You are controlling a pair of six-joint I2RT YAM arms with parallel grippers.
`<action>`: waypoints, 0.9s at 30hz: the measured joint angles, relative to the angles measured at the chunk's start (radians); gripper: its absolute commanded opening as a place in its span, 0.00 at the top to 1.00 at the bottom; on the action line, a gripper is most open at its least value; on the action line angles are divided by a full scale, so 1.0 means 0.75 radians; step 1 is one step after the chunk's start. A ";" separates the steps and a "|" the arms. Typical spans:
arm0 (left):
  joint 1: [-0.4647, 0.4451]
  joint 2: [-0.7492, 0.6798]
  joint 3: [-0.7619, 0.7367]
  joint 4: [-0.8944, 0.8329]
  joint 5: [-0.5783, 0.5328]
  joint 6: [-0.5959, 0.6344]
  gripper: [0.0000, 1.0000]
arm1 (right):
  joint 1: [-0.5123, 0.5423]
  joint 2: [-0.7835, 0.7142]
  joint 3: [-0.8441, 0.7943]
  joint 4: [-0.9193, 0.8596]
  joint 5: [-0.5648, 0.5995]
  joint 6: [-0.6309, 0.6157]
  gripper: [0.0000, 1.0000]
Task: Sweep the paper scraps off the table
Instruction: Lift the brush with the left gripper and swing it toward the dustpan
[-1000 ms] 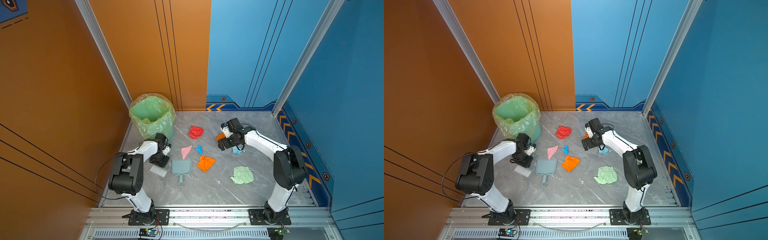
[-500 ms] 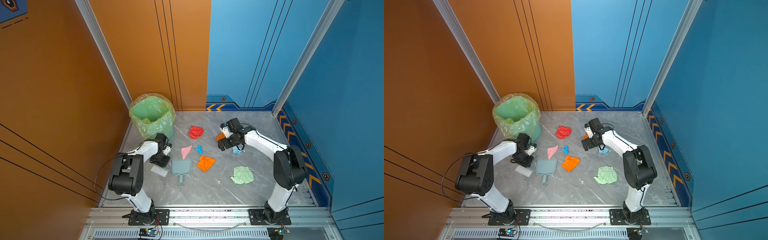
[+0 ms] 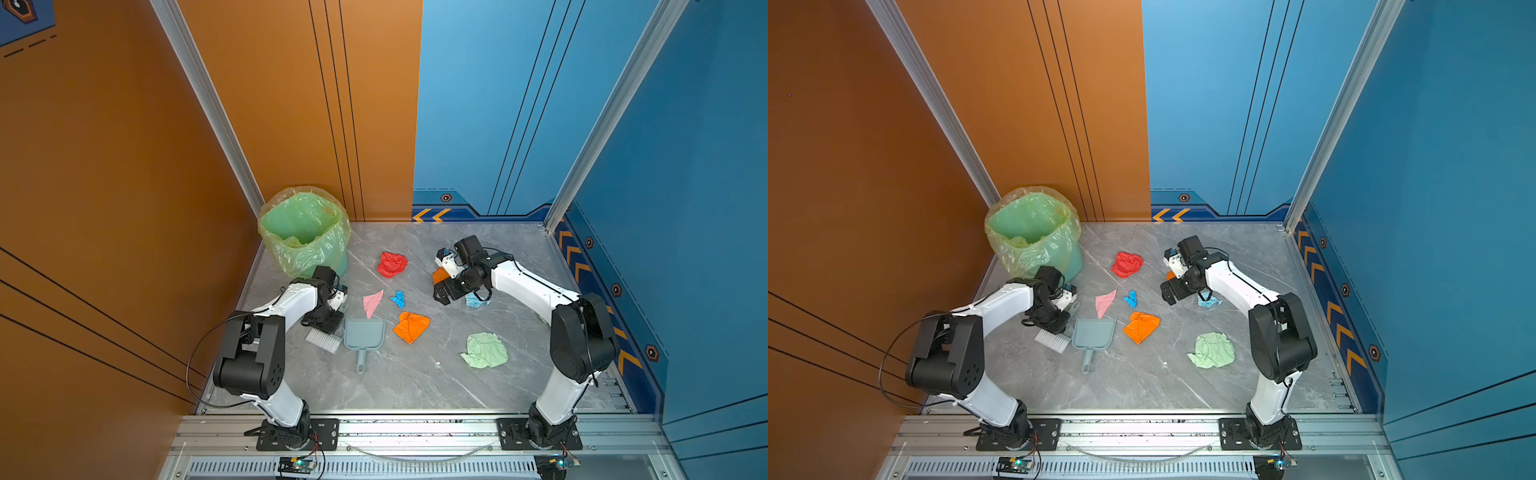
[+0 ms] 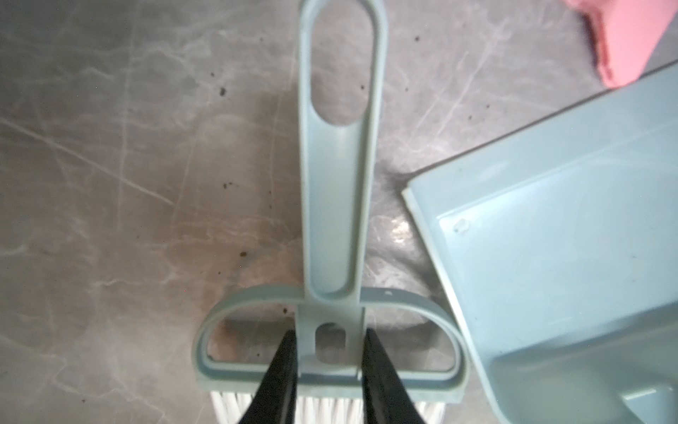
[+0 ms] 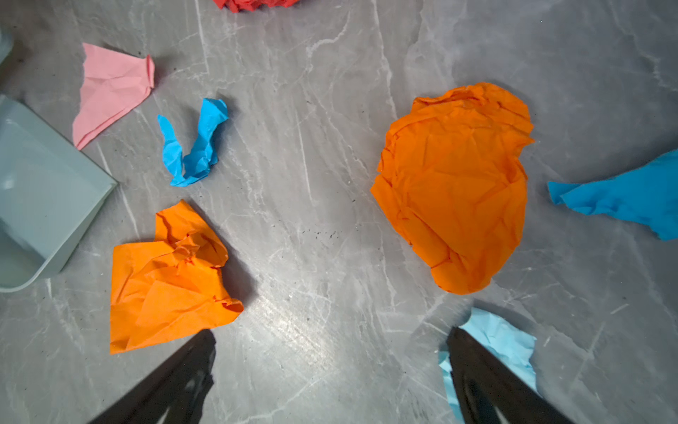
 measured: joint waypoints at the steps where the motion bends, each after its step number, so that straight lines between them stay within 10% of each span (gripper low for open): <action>1: -0.001 -0.005 0.000 -0.002 0.000 -0.001 0.90 | 0.000 -0.005 0.000 -0.007 -0.011 -0.009 0.00; 27: -0.040 -0.441 0.004 -0.105 0.172 -0.009 0.90 | 0.003 -0.117 0.000 -0.099 -0.574 -0.314 0.00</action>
